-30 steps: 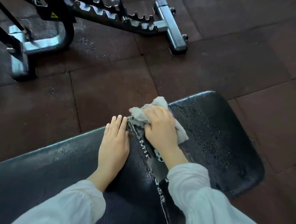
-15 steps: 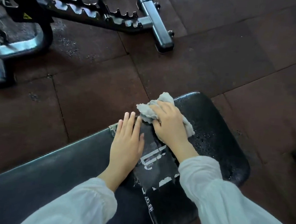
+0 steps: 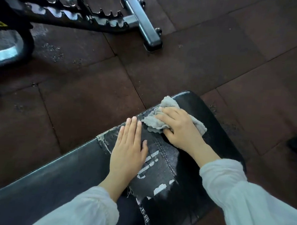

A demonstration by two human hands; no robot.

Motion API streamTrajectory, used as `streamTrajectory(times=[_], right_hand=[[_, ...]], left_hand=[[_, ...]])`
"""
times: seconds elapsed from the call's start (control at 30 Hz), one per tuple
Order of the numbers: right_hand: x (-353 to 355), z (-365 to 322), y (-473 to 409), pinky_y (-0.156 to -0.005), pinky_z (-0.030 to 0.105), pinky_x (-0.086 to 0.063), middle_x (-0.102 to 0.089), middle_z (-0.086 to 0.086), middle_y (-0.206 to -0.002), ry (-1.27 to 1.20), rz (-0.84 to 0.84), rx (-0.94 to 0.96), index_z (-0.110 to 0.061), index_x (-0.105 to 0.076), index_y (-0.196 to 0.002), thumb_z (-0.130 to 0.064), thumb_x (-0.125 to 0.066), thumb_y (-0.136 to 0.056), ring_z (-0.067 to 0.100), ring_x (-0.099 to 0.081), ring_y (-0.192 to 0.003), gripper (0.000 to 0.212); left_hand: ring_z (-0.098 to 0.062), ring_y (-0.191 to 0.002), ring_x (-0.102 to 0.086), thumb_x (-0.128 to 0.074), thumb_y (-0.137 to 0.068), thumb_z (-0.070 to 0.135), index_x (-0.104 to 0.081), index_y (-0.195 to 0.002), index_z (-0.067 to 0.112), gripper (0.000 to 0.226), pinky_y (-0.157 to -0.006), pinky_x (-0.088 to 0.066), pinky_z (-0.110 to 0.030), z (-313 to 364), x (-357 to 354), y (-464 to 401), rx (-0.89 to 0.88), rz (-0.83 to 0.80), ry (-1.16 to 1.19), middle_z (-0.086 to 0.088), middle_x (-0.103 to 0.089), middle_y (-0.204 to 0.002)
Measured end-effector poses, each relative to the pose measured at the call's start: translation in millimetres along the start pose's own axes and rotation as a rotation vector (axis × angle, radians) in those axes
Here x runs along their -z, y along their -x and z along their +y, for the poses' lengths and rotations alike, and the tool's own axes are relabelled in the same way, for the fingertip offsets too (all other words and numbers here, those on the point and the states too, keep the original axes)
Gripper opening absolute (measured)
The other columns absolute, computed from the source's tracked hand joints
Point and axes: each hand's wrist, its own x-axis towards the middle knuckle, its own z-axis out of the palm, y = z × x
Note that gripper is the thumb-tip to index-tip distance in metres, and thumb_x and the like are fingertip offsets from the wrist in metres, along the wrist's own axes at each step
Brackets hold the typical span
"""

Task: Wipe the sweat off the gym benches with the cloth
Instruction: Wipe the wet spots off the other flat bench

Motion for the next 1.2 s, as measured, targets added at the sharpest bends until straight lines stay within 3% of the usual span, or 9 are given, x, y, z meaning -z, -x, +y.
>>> streamTrajectory(times=[0.17,0.3,0.43,0.57,0.73,0.8,1.0,1.1,1.2], right_hand=[[-8,5,-28,-0.076,0.037,-0.046,-0.066,0.006,-0.098,0.059,0.035,-0.123,-0.010,-0.067,-0.099,-0.019,-0.040,-0.072,0.029,-0.058,-0.093,0.040],[7,43,-39,-0.079,0.040,-0.040,-0.062,0.012,-0.100,0.177,0.122,-0.558,-0.009,-0.062,-0.102,-0.024,-0.033,-0.077,0.033,-0.050,-0.103,0.041],[25,68,-13,-0.084,0.040,-0.034,-0.057,0.018,-0.111,0.169,0.168,-0.972,-0.004,-0.057,-0.107,-0.010,-0.040,-0.085,0.034,-0.043,-0.112,0.029],[10,23,35,-0.085,0.044,-0.041,-0.060,0.020,-0.105,0.141,0.255,-0.737,-0.002,-0.063,-0.103,-0.021,-0.036,-0.075,0.037,-0.050,-0.100,0.043],[1,-48,99,-0.095,0.038,-0.037,-0.059,0.008,-0.122,0.079,0.008,-0.239,-0.016,-0.052,-0.118,-0.015,-0.045,-0.071,0.024,-0.048,-0.111,0.048],[8,-33,107,-0.095,0.037,-0.038,-0.058,0.008,-0.123,0.087,0.007,-0.241,-0.017,-0.051,-0.120,-0.014,-0.046,-0.072,0.024,-0.049,-0.113,0.049],[25,38,60,-0.090,0.040,-0.036,-0.063,0.020,-0.106,0.172,0.259,-0.698,0.000,-0.064,-0.107,-0.016,-0.043,-0.075,0.039,-0.056,-0.098,0.041],[22,29,59,-0.086,0.046,-0.046,-0.062,0.016,-0.109,0.119,0.149,-0.487,-0.006,-0.062,-0.109,-0.019,-0.041,-0.071,0.036,-0.055,-0.099,0.044],[21,-2,103,-0.093,0.044,-0.039,-0.060,0.010,-0.118,0.012,-0.063,-0.169,-0.016,-0.057,-0.115,-0.015,-0.045,-0.070,0.033,-0.052,-0.108,0.046]], left_hand=[[-0.028,-0.135,-0.025,-0.019,-0.098,0.033,-0.040,-0.134,-0.007,0.058,-0.114,-0.010,-0.036,-1,-2,0,0.004,-0.012,0.003,-0.022,-0.039,-0.142],[-0.028,-0.135,-0.027,-0.018,-0.098,0.033,-0.040,-0.134,-0.007,0.058,-0.114,-0.010,-0.035,-2,-2,0,-0.005,-0.007,0.007,-0.021,-0.039,-0.142],[-0.028,-0.135,-0.028,-0.030,-0.092,0.030,-0.042,-0.133,-0.007,0.056,-0.113,-0.010,-0.036,-1,-2,0,0.004,0.014,0.021,-0.021,-0.041,-0.141],[-0.035,-0.130,-0.040,-0.032,-0.089,0.024,-0.047,-0.130,-0.007,0.054,-0.111,-0.015,-0.039,3,3,-4,-0.007,0.020,0.008,-0.023,-0.045,-0.137],[-0.030,-0.131,-0.037,-0.016,-0.099,0.025,-0.042,-0.132,-0.004,0.051,-0.107,-0.022,-0.040,25,2,-12,-0.125,0.020,0.045,-0.019,-0.045,-0.138],[-0.031,-0.131,-0.040,-0.006,-0.101,0.029,-0.043,-0.132,-0.004,0.059,-0.107,-0.021,-0.039,26,-2,-12,-0.128,-0.023,0.035,-0.018,-0.044,-0.139],[-0.025,-0.135,-0.023,-0.005,-0.101,0.033,-0.041,-0.135,-0.004,0.062,-0.112,-0.008,-0.034,20,-7,-11,-0.167,-0.046,-0.005,-0.016,-0.040,-0.143],[-0.024,-0.136,-0.021,-0.006,-0.100,0.034,-0.039,-0.136,-0.004,0.062,-0.113,-0.008,-0.033,21,-8,-9,-0.150,-0.042,-0.007,-0.016,-0.037,-0.145],[-0.024,-0.136,-0.021,-0.005,-0.101,0.034,-0.038,-0.137,-0.004,0.062,-0.113,-0.008,-0.033,21,-7,-8,-0.156,-0.044,0.004,-0.017,-0.036,-0.145]])
